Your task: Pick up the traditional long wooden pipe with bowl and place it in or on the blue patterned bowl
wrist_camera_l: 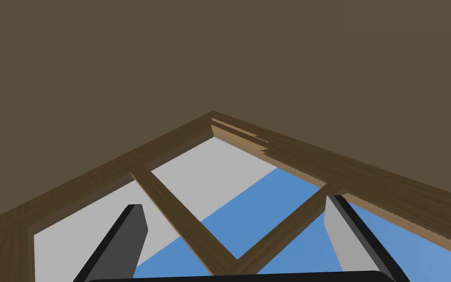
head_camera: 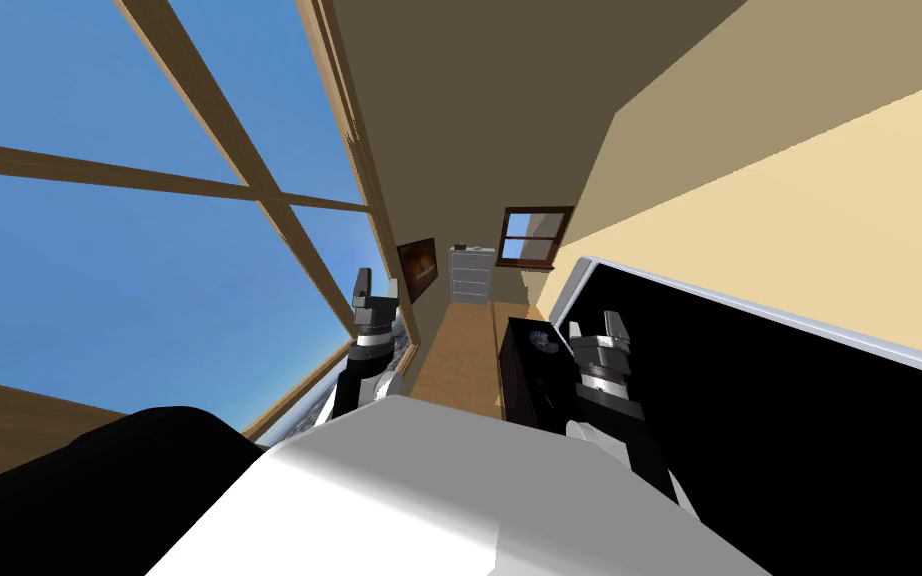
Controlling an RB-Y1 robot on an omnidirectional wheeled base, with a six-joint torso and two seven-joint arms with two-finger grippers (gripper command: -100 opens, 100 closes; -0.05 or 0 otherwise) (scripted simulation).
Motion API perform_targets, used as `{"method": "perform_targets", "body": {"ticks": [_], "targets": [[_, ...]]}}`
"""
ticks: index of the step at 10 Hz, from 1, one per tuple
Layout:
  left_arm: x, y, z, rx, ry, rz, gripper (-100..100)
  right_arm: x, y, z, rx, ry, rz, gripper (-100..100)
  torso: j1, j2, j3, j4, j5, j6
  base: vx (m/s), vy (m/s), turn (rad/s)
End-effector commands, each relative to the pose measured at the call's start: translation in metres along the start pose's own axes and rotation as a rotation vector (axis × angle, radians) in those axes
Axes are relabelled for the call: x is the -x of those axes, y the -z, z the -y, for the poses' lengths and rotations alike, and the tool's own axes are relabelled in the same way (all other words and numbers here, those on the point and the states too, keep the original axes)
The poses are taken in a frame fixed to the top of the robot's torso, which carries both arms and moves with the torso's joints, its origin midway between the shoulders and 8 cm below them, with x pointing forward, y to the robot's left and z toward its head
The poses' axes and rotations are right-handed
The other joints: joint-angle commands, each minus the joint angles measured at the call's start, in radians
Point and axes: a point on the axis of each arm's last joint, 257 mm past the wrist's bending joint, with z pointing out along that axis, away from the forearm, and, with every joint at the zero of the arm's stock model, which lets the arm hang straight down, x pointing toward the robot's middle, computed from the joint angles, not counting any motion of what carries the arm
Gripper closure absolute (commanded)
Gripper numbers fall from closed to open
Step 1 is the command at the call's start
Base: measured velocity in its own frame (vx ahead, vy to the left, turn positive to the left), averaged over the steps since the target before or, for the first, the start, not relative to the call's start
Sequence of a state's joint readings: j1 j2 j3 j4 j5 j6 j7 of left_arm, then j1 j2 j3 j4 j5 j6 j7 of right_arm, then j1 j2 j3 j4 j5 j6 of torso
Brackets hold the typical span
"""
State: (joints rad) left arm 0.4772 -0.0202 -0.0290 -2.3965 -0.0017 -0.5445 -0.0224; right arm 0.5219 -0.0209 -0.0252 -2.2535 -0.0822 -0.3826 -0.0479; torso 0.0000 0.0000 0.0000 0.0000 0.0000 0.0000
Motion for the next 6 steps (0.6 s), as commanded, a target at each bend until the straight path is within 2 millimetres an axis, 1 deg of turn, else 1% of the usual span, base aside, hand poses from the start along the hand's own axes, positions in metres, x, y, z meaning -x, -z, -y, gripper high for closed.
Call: {"method": "perform_targets", "body": {"ticks": [1, 4, 6], "targets": [[0.0, 0.0, 0.0, 0.0, 0.0, 0.0, 0, 0.004, -0.003, 0.017, -0.041, 0.021, -0.016, -100, 0.0, 0.0, 0.0, 0.0, 0.0, 0.0, 0.03, 0.015, -0.017], [0.0, 0.0, 0.0, 0.0, 0.0, 0.0, 0, 0.015, -0.01, 0.044, -0.105, 0.05, -0.023, -100, 0.0, -0.004, -0.002, -0.001, 0.0, 0.0, 0.057, 0.011, -0.019], [0.0, 0.0, 0.0, 0.0, 0.0, 0.0, 0, 0.029, -0.017, 0.066, -0.159, 0.07, -0.014, -100, 0.0, -0.005, -0.003, -0.001, 0.0, 0.0, 0.062, 0.014, -0.025]]}}
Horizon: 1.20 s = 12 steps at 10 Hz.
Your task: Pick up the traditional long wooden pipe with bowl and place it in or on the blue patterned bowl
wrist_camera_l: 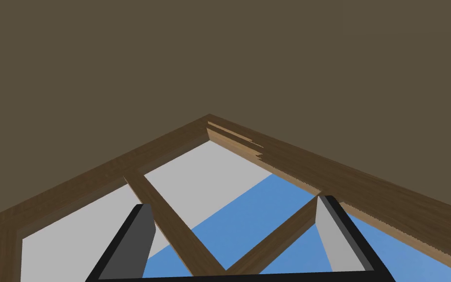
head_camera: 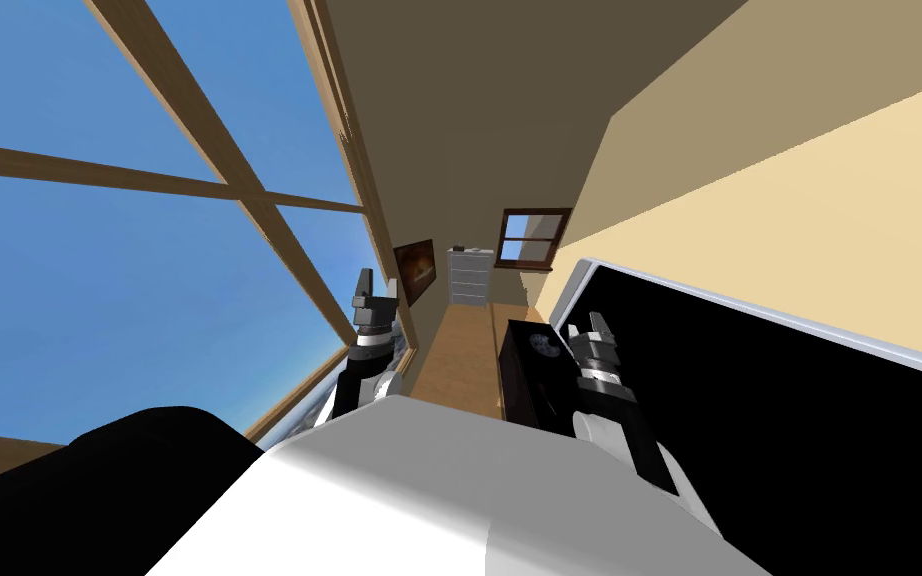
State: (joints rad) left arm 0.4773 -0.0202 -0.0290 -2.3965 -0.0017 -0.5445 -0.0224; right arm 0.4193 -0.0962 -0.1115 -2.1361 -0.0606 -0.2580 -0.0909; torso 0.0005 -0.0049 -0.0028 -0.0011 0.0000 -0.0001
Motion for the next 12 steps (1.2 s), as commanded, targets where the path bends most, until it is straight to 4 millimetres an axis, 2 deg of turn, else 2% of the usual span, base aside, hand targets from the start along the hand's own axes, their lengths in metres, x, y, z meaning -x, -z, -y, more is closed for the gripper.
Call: {"method": "perform_targets", "body": {"ticks": [1, 3, 4, 5, 6, 7, 8, 9, 10, 11, 12], "targets": [[0.0, 0.0, 0.0, 0.0, 0.0, 0.0, 0, 0.012, -0.009, 0.021, -0.052, 0.013, 0.013, -100, 0.0, 0.0, 0.0, 0.0, 0.0, 0.0, 0.067, 0.024, -0.035], [0.0, 0.0, 0.0, 0.0, 0.0, 0.0, 0, 0.033, -0.02, 0.044, -0.111, 0.024, 0.042, -100, 0.001, -0.001, -0.001, 0.0, 0.0, 0.0, 0.082, 0.027, -0.037], [0.0, 0.0, 0.0, 0.0, 0.0, 0.0, 0, 0.034, -0.018, 0.052, -0.131, 0.024, 0.046, -100, 0.001, -0.001, -0.001, 0.0, 0.0, 0.0, 0.058, 0.021, -0.014], [0.0, 0.0, 0.0, 0.0, 0.0, 0.0, 0, 0.048, -0.023, 0.067, -0.17, 0.026, 0.068, -100, 0.001, 0.0, 0.0, 0.0, 0.0, 0.0, 0.046, 0.024, -0.024], [0.0, 0.0, 0.0, 0.0, 0.0, 0.0, 0, 0.048, -0.023, 0.069, -0.174, 0.026, 0.069, -100, 0.001, 0.001, 0.0, 0.0, 0.0, 0.0, 0.033, 0.015, -0.016], [0.0, 0.0, 0.0, 0.0, 0.0, 0.0, 0, 0.062, -0.028, 0.08, -0.208, 0.026, 0.095, -100, 0.0, 0.002, 0.001, 0.0, 0.0, 0.0, 0.036, 0.009, -0.043], [0.0, 0.0, 0.0, 0.0, 0.0, 0.0, 0, 0.063, -0.026, 0.086, -0.22, 0.025, 0.098, -100, 0.0, 0.002, 0.001, 0.0, 0.0, 0.0, 0.036, 0.014, -0.014], [0.0, 0.0, 0.0, 0.0, 0.0, 0.0, 0, 0.079, -0.03, 0.1, -0.261, 0.021, 0.129, -100, 0.0, 0.002, 0.001, 0.0, 0.0, 0.0, 0.052, 0.02, -0.032], [0.0, 0.0, 0.0, 0.0, 0.0, 0.0, 0, 0.08, -0.028, 0.104, -0.27, 0.021, 0.131, -100, 0.0, 0.001, 0.001, 0.0, 0.0, 0.0, 0.043, 0.012, -0.02], [0.0, 0.0, 0.0, 0.0, 0.0, 0.0, 0, 0.097, -0.033, 0.115, -0.305, 0.013, 0.165, -100, 0.0, 0.002, 0.001, 0.0, 0.0, 0.0, 0.052, 0.01, -0.037], [0.0, 0.0, 0.0, 0.0, 0.0, 0.0, 0, 0.099, -0.029, 0.123, -0.323, 0.013, 0.169, -100, 0.0, 0.001, 0.001, 0.0, 0.0, 0.0, 0.046, 0.01, -0.022]]}}
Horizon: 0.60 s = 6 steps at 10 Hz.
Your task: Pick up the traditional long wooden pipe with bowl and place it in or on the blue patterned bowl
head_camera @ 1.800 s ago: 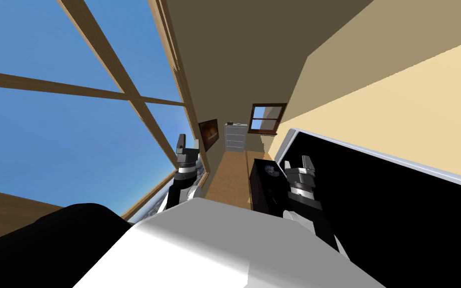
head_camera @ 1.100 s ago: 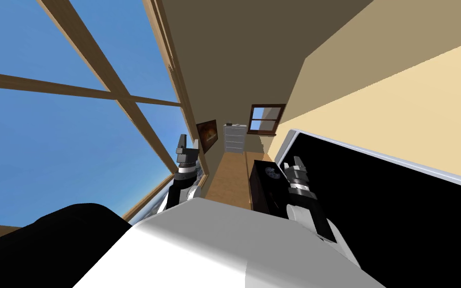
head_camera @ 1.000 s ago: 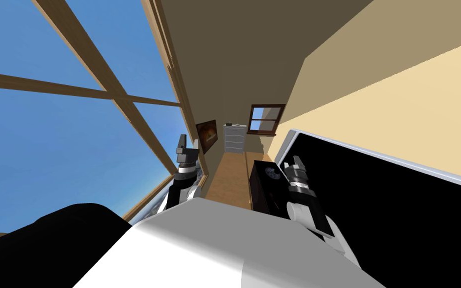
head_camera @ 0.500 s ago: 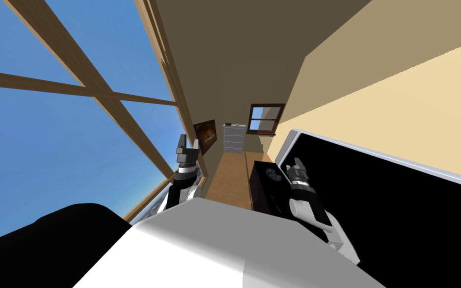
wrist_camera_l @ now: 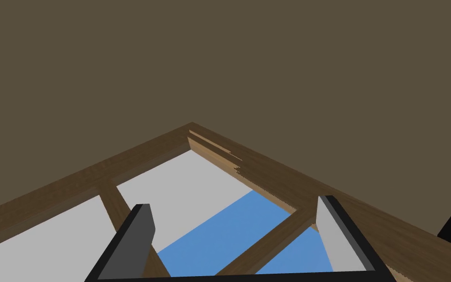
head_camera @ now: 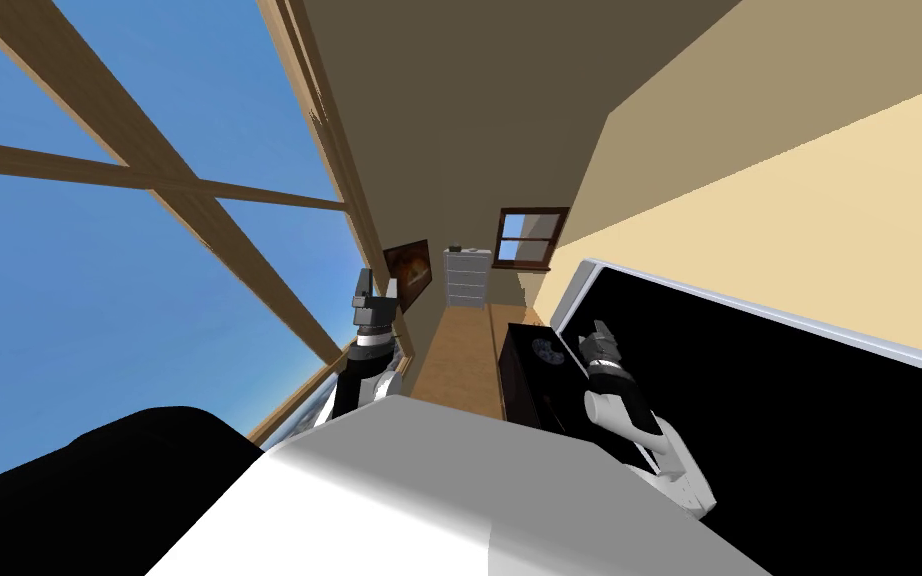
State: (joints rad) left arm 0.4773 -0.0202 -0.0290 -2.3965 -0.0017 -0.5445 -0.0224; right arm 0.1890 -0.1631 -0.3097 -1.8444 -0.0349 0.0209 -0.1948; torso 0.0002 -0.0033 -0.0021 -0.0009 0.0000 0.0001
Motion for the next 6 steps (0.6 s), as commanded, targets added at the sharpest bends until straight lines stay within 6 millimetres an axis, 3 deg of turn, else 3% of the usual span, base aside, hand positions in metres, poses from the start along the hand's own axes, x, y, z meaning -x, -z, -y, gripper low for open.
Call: {"method": "perform_targets", "body": {"ticks": [1, 4, 5, 6], "targets": [[0.0, 0.0, 0.0, 0.0, 0.0, 0.0, 0, 0.019, -0.01, 0.016, -0.052, -0.016, 0.043, -100, 0.0, 0.0, 0.0, 0.0, 0.0, 0.0, 0.045, 0.01, -0.047], [0.0, 0.0, 0.0, 0.0, 0.0, 0.0, 0, 0.04, -0.015, 0.044, -0.13, -0.035, 0.091, -100, 0.0, 0.0, 0.0, 0.0, 0.0, 0.0, 0.045, 0.012, -0.029], [0.0, 0.0, 0.0, 0.0, 0.0, 0.0, 0, 0.058, -0.022, 0.055, -0.166, -0.059, 0.132, -100, 0.0, 0.0, 0.0, 0.0, 0.0, 0.0, 0.047, 0.008, -0.044], [0.0, 0.0, 0.0, 0.0, 0.0, 0.0, 0, 0.06, -0.02, 0.065, -0.192, -0.06, 0.138, -100, 0.0, 0.0, 0.0, 0.0, 0.0, 0.0, 0.04, 0.012, -0.023]]}}
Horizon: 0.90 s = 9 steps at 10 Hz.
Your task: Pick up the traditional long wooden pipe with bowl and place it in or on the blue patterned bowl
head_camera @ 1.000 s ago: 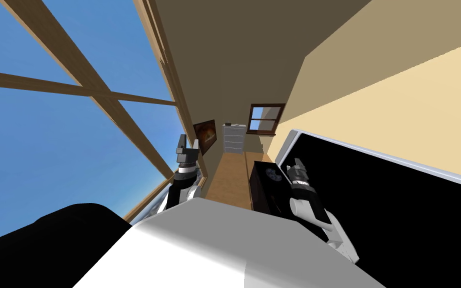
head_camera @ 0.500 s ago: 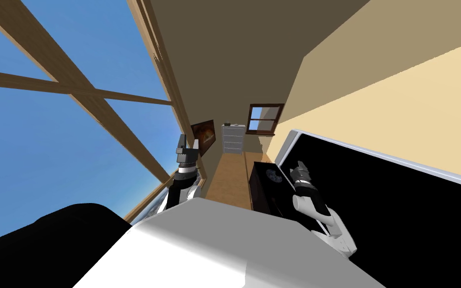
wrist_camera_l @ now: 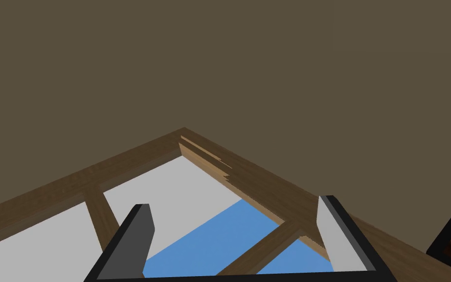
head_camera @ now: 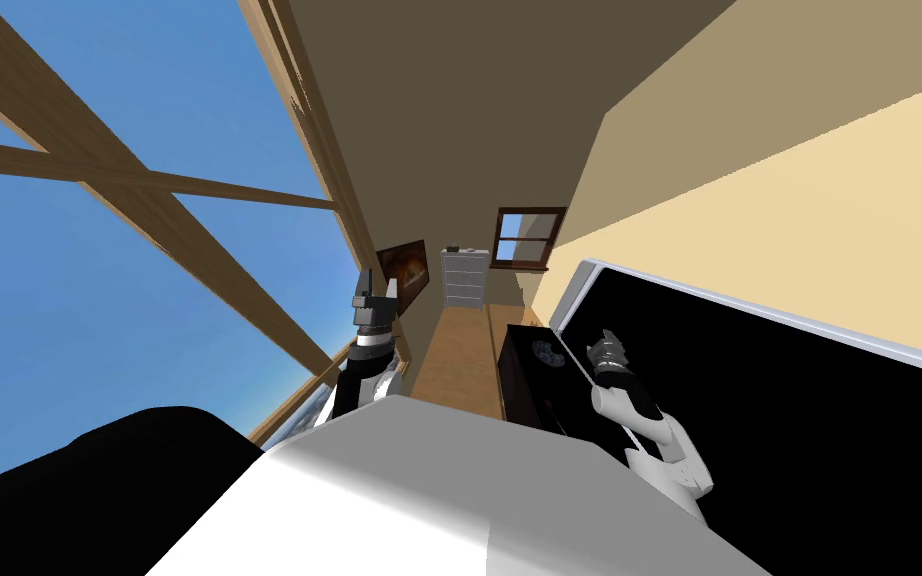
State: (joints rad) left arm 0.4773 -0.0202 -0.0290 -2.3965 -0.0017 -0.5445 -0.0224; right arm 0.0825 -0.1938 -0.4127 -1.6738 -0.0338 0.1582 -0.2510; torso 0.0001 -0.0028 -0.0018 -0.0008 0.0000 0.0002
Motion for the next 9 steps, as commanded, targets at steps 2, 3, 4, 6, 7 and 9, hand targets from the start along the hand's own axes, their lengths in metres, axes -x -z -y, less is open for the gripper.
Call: {"method": "perform_targets", "body": {"ticks": [2, 3, 4, 6, 7, 9], "targets": [[0.0, 0.0, 0.0, 0.0, 0.0, 0.0, 0, 0.022, -0.009, 0.027, -0.085, -0.035, 0.059, -100, 0.0, 0.0, 0.0, 0.0, 0.0, 0.0, 0.046, 0.009, -0.039], [0.0, 0.0, 0.0, 0.0, 0.0, 0.0, 0, 0.038, -0.016, 0.03, -0.112, -0.07, 0.098, -100, 0.0, 0.0, 0.0, 0.0, 0.0, 0.0, 0.043, 0.012, -0.045], [0.0, 0.0, 0.0, 0.0, 0.0, 0.0, 0, 0.042, -0.014, 0.047, -0.15, -0.072, 0.109, -100, 0.0, 0.0, 0.0, 0.0, 0.0, 0.0, 0.037, 0.01, -0.029], [0.0, 0.0, 0.0, 0.0, 0.0, 0.0, 0, 0.062, -0.017, 0.07, -0.221, -0.113, 0.161, -100, 0.0, 0.0, 0.0, 0.0, 0.0, 0.0, 0.039, 0.012, -0.045], [0.0, 0.0, 0.0, 0.0, 0.0, 0.0, 0, 0.074, -0.023, 0.069, -0.234, -0.157, 0.195, -100, 0.0, 0.0, 0.0, 0.0, 0.0, 0.0, 0.048, 0.007, -0.058], [0.0, 0.0, 0.0, 0.0, 0.0, 0.0, 0, 0.091, -0.022, 0.094, -0.304, -0.207, 0.245, -100, 0.0, 0.0, 0.0, 0.0, 0.0, 0.0, 0.042, 0.008, -0.035]]}}
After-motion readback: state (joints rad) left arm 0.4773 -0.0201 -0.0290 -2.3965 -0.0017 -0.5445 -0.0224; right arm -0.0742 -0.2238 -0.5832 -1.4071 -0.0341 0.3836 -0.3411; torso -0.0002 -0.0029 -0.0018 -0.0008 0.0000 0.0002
